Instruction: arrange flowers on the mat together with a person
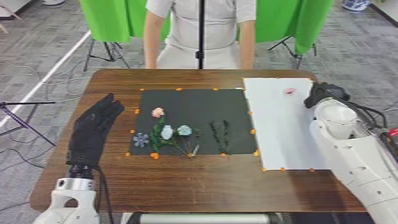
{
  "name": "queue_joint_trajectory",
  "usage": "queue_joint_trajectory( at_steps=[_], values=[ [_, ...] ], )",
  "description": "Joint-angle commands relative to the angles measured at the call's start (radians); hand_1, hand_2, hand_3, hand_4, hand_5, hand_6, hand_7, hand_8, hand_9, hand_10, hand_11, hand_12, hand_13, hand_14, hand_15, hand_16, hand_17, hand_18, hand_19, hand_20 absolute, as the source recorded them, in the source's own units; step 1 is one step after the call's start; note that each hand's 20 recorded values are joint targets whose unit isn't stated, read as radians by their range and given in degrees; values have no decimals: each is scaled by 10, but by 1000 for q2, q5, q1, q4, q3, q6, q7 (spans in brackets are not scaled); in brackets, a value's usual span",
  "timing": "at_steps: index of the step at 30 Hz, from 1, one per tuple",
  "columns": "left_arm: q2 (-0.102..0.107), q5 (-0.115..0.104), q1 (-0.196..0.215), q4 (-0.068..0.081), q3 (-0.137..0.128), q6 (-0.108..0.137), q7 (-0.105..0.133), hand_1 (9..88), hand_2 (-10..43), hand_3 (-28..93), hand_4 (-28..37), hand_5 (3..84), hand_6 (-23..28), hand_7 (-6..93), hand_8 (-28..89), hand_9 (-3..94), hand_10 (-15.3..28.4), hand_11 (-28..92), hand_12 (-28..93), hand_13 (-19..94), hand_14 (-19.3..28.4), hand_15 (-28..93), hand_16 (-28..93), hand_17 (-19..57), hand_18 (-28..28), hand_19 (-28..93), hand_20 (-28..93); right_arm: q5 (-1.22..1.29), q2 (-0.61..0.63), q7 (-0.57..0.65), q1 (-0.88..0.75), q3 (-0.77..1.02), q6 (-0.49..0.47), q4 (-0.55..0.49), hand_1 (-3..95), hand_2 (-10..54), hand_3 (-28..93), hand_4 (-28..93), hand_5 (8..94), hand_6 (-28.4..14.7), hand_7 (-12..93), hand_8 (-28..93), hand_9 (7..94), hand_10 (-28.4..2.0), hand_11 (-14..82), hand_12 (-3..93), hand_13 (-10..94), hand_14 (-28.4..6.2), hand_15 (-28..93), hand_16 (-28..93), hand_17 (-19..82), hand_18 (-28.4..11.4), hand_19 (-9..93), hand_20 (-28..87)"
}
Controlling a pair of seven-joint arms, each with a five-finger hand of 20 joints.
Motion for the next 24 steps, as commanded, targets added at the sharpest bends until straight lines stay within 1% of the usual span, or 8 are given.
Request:
queue_joint_trajectory(
  at_steps=[1,4,10,12,14,16,20,24],
  values=[
    [-9,2,1,7,1,-12,-16,258,-84,668,-177,444,30,88,-53,420,117,94,162,318,156,86,57,19,139,16,159,13,-12,-14,-59,-27,144,11,519,-95,664,-282,714,67,207,-65,848,-95,115,311,687,-100,697,300,308,-159,543,386],
    [-8,1,2,4,-3,-11,-18,260,-81,667,-177,444,30,88,-53,420,117,95,162,319,156,86,57,18,139,16,158,33,-7,-18,-57,-32,163,5,602,-95,593,-282,775,66,203,-24,899,-73,77,392,681,-96,738,318,314,-155,545,396],
    [-5,-1,12,-2,-9,-5,-14,259,-81,669,-175,444,30,88,-53,421,117,98,164,320,158,86,57,18,139,17,159,58,33,-33,-33,-56,224,-37,629,-95,596,-282,853,62,195,18,937,-64,97,404,685,-98,752,338,321,-150,545,408],
    [-4,-1,8,1,-8,-11,-17,258,-82,669,-175,444,30,89,-53,421,117,98,164,320,158,86,57,18,139,17,158,56,45,-27,-24,-60,194,-57,626,-95,605,-282,856,62,196,23,937,-64,104,400,686,-99,754,340,321,-150,546,410],
    [-4,1,6,2,-6,-13,-19,259,-81,669,-176,444,30,89,-53,422,118,98,164,320,157,86,57,18,139,17,158,62,49,-11,-11,-51,66,-91,611,-95,611,-281,846,56,192,28,934,-66,93,400,679,-101,750,345,316,-151,543,410],
    [-4,1,8,1,-5,-12,-21,258,-82,670,-175,444,30,88,-53,422,118,98,163,319,157,86,57,18,139,17,158,72,47,-17,1,-47,1,-100,568,-95,619,-277,803,45,184,25,899,-75,81,374,651,-102,734,338,299,-152,530,407],
    [-6,2,6,1,-7,-14,-20,257,-83,672,-176,445,31,88,-53,420,117,97,163,318,158,85,57,17,139,17,158,99,31,-7,28,-39,-164,-112,401,-95,769,-281,610,5,169,-108,749,-104,163,193,618,-105,684,319,269,-168,539,414],
    [-7,3,8,0,-9,-11,-15,259,-82,669,-176,444,30,87,-53,420,117,98,164,318,157,85,57,17,139,17,158,100,14,-12,43,-54,-224,-109,361,-95,781,-282,519,-23,135,-102,688,-128,138,172,616,-105,656,314,257,-181,552,416]
  ],
)
